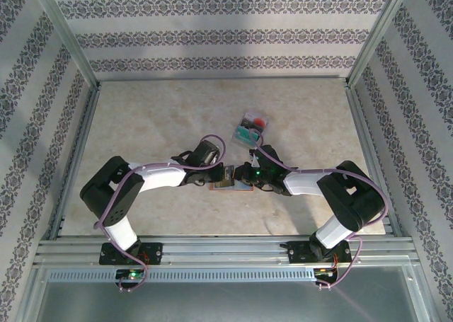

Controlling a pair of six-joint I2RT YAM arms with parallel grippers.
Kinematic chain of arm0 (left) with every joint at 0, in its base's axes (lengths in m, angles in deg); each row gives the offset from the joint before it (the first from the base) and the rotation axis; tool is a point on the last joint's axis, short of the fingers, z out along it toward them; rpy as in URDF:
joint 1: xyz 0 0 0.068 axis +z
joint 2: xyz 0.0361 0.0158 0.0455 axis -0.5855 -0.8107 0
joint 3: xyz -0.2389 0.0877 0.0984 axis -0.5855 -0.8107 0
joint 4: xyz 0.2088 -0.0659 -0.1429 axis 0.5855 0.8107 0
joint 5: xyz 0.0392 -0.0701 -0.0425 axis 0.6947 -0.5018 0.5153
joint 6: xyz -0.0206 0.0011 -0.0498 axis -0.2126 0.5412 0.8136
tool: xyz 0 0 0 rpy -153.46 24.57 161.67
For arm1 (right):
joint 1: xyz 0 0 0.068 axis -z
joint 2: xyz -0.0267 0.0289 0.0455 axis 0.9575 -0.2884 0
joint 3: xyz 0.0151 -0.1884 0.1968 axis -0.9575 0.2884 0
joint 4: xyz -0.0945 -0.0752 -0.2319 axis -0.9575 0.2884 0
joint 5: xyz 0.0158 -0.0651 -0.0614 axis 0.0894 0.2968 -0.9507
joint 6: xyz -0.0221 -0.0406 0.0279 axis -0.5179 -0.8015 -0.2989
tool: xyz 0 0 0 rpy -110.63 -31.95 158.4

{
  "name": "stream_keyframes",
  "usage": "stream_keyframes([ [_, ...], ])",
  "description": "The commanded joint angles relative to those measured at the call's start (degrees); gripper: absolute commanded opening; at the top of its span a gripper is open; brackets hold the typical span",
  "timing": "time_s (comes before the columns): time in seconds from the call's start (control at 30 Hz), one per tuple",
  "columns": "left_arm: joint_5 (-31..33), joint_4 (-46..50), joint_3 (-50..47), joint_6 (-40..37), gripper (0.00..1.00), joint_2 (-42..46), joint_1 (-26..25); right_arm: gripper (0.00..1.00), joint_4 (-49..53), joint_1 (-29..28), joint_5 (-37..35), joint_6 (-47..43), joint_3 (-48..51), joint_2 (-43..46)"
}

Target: Take the credit cards out of the card holder

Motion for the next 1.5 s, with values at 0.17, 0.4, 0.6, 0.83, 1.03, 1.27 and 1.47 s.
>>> stream_keyframes([
  [0.17, -0.74, 0.8, 1.0, -0.75, 0.12, -1.55, -0.51, 0.18, -0.76, 0.34, 0.97, -0.29, -0.06, 1.01],
  [0.4, -0.81, 0.68, 0.63, -0.31, 0.12, -2.13, -0.51, 0.23, -4.1, 0.29, 3.55, 0.48, -0.4, -0.26],
  [0.6, -0.85, 0.59, 0.14, -0.01, 0.12, -2.13, -0.51, 0.23, -8.22, 0.29, 5.33, 1.34, -0.5, -1.96],
  [0.83, -1.21, 0.35, 0.19, 0.16, 0.12, -2.3, -0.51, 0.23, -14.82, 0.3, 7.31, 3.04, 0.28, -3.65],
  [1.03, -0.98, 0.27, -0.04, 0.31, 0.12, -2.14, -0.51, 0.2, -15.44, 0.29, 6.98, 3.06, 0.83, -3.02],
  [1.27, 0.41, 1.22, -0.5, 0.39, 0.12, -1.38, -0.34, 0.15, -15.08, 0.72, 6.44, 3.06, 1.91, -1.91],
  [1.47, 1.46, 1.92, -1.12, 0.39, 0.12, -0.47, 0.23, 0.13, -14.91, 1.27, 6.31, 3.15, 2.72, -1.59],
])
